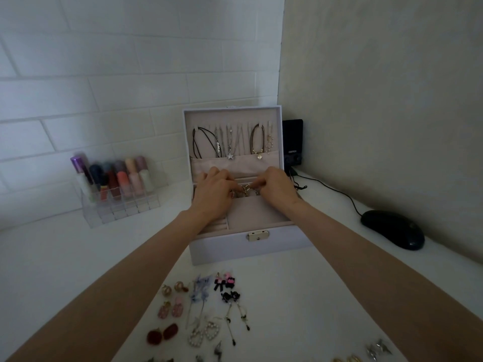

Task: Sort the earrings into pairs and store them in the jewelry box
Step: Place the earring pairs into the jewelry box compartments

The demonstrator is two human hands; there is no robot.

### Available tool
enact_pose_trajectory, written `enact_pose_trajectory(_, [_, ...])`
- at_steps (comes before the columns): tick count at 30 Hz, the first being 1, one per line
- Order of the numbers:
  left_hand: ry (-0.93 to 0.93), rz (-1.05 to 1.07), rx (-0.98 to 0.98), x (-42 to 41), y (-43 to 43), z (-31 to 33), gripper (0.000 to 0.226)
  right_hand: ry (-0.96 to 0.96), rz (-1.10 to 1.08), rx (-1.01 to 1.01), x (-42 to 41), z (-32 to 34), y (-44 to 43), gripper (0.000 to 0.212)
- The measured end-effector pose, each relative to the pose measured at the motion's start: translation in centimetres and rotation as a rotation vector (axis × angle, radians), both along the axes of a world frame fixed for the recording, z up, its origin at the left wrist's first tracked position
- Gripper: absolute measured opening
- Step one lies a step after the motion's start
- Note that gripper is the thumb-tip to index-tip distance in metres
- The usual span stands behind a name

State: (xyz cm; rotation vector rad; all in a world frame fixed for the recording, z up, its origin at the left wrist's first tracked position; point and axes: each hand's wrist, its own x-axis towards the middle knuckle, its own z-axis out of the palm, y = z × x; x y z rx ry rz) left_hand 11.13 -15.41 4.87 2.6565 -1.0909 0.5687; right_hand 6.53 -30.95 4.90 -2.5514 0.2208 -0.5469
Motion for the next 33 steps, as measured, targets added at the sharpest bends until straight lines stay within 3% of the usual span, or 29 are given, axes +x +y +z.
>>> enact_pose_trajectory(6, [0.002, 0.030, -0.107, -0.5, 0.4, 0.3, 0.038, -0.060, -0.016, 0.061, -1.2, 0.8, -0.4, 0.036])
enact_pose_trajectory(16, [0.078, 0.000, -0.228, -3.4, 3.6, 0.5, 0.016, -0.045, 0.088, -0.011, -5.5, 0.7, -0.6, 0.015])
enact_pose_trajectory(26, [0.139, -0.102, -0.119, -5.8, 7.5, -0.1, 0.020, -0.076, 0.190, -0.068, -7.8, 0.6, 1.3, 0.013])
enact_pose_trajectory(29, [0.130, -0.109, -0.120, -6.2, 7.6, -0.5, 0.025, -0.043, 0.098, -0.171, -7.1, 0.5, 0.3, 0.021])
enact_pose_trajectory(33, [0.225, -0.127, -0.178, -6.6, 7.3, -0.7, 0.039, 0.163, -0.077, -0.334, -4.9, -0.2, -2.6, 0.034])
